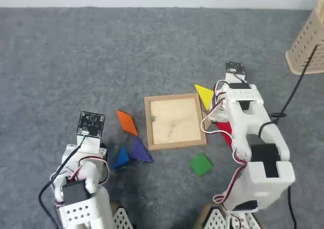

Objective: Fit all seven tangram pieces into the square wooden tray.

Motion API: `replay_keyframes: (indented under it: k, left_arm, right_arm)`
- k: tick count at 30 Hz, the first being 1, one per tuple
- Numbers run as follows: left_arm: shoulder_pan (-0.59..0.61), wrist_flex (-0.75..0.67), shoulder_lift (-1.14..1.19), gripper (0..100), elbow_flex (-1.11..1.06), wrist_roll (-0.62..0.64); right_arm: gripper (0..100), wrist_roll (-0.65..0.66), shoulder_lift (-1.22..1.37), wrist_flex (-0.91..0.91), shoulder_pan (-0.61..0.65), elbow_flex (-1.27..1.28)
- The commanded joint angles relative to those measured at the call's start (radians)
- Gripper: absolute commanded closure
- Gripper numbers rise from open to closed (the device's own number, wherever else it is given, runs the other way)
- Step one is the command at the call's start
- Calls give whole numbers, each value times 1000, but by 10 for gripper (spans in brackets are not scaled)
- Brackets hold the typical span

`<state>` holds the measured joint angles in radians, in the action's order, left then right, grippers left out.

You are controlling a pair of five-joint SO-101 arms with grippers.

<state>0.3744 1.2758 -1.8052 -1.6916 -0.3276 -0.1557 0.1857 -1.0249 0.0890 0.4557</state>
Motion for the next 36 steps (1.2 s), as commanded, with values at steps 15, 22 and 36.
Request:
replay_keyframes:
  k: [15, 22, 36]
  left_arm:
    - [3, 2, -20, 852, 7, -11]
    - [5, 2, -20, 852, 7, -11]
    - [5, 2, -20, 852, 7, -11]
  right_arm:
    - [815, 38, 2, -35, -2, -20]
    - [816, 121, -87, -44, -1, -29]
    - [809, 207, -366, -137, 73, 28]
